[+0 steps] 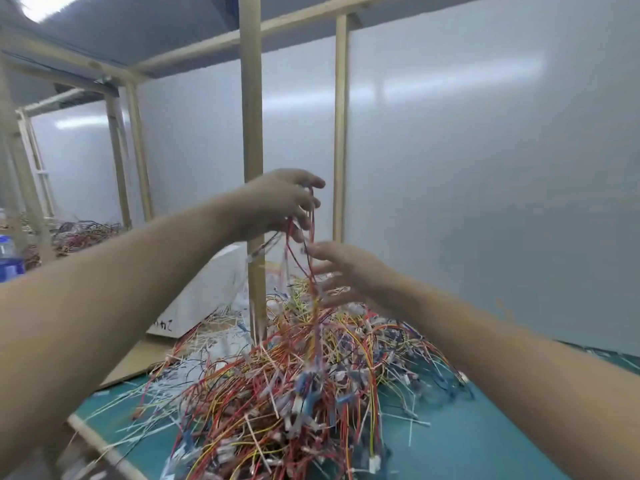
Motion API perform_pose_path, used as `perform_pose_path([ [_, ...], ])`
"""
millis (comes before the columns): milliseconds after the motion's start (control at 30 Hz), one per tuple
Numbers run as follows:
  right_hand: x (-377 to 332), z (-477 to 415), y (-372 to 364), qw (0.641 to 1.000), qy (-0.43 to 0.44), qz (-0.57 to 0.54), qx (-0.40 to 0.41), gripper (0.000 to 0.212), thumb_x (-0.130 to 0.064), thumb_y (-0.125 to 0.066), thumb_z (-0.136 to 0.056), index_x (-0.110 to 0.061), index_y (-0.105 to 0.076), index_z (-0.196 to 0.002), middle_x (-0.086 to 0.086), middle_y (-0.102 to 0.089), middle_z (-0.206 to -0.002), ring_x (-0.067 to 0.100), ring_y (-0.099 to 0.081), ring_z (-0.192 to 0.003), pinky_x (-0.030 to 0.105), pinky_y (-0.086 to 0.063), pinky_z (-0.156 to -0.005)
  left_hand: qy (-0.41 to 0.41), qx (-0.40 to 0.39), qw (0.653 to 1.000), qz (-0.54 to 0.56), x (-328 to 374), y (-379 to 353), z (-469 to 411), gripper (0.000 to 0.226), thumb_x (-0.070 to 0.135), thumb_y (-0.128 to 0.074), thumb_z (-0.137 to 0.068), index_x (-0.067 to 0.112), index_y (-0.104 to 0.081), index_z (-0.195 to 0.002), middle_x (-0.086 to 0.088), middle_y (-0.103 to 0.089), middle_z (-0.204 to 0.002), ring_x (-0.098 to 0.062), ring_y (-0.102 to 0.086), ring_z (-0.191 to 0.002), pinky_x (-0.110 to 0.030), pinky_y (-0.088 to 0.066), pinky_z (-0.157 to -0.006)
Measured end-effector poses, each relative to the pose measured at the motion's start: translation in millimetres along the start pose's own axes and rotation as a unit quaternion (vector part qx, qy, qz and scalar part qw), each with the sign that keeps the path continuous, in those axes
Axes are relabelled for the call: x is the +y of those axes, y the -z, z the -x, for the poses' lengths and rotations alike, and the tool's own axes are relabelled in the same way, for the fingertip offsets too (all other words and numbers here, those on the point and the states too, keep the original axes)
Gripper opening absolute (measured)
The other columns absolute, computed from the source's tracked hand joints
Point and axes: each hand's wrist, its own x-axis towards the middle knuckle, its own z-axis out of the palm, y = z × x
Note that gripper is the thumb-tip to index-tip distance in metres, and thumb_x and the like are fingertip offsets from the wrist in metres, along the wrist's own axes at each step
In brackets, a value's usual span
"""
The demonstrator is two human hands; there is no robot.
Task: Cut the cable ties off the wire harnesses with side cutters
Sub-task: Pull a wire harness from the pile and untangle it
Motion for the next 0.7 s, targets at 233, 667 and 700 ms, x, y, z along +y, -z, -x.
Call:
perform_pose_path([
  [233,15,9,-15,0.977,0.016,-0.206,-0.046,0.027,-0.042,-0.070,-0.087,-0.043,-0.066,-0.114,0.001,-0.060,-0.132,0.031,-0.059,-0.116,0.046,-0.057,-0.092,-0.042,-0.061,0.995,-0.061,-23,-30,21,0.054,0.055,-0.043,-0.099,0.033,-0.039,-0.148,0.003,-0.067,-0.114,-0.007,-0.070,-0.085,-0.020,-0.058,-0.067],
  [667,-82,-19,50,0.955,0.140,-0.246,0.089,0.025,0.009,-0.050,-0.092,-0.014,-0.042,-0.098,0.014,-0.050,-0.088,0.029,-0.060,-0.072,0.047,-0.060,-0.067,-0.045,-0.071,0.989,0.119,-95,-58,40,0.044,0.038,-0.070,-0.082,0.032,-0.055,-0.122,0.007,-0.070,-0.107,-0.011,-0.069,-0.097,-0.039,-0.056,-0.093],
  [700,-91,-19,50,0.948,0.152,-0.270,0.075,0.024,0.008,-0.049,-0.093,-0.013,-0.043,-0.103,0.013,-0.050,-0.087,0.029,-0.058,-0.071,0.050,-0.060,-0.072,-0.048,-0.115,0.981,0.151,-93,-59,36,0.052,0.043,-0.074,-0.077,0.036,-0.054,-0.125,0.011,-0.070,-0.109,-0.015,-0.070,-0.096,-0.037,-0.058,-0.089],
])
